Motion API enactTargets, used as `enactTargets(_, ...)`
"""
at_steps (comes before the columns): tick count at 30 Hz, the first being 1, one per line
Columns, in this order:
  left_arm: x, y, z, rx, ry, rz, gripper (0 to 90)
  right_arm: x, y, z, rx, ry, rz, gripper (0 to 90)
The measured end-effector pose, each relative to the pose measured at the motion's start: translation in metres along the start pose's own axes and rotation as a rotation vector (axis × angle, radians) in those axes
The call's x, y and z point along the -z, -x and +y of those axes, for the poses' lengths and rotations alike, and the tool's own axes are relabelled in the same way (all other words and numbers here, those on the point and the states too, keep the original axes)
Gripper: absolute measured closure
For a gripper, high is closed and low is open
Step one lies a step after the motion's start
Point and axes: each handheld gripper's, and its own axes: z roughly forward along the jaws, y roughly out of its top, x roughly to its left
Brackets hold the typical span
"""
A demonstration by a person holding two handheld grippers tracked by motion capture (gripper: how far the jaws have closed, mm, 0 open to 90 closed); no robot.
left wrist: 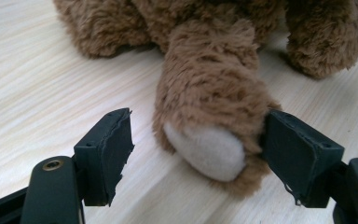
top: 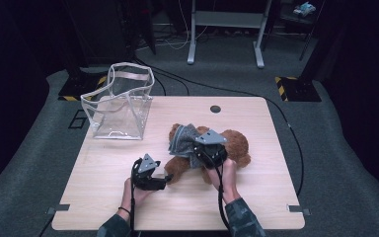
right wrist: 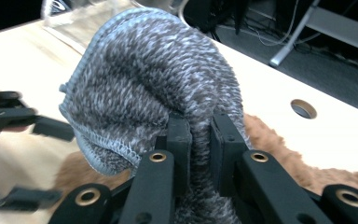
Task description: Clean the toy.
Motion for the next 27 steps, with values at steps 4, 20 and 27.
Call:
enactTargets(4,-0.007,0.005,0.002,-0.034,-0.017,-0.014,38.3,-0.026,0.006,-0.010,0.012,-0.109,-0.041,80.3)
enactTargets(20,-0.010,0.003,-0.001,-0.020,-0.055,-0.044,61.6,0.004,0.063,-0.036,-0.145,-0.145,-0.128,80.1)
enactTargets(27,-0.004,0.008,0.017,-0.007,-0.055,-0.026,37.6,0.003,0.022,-0.012,-0.036,-0.062,-0.013,79.7)
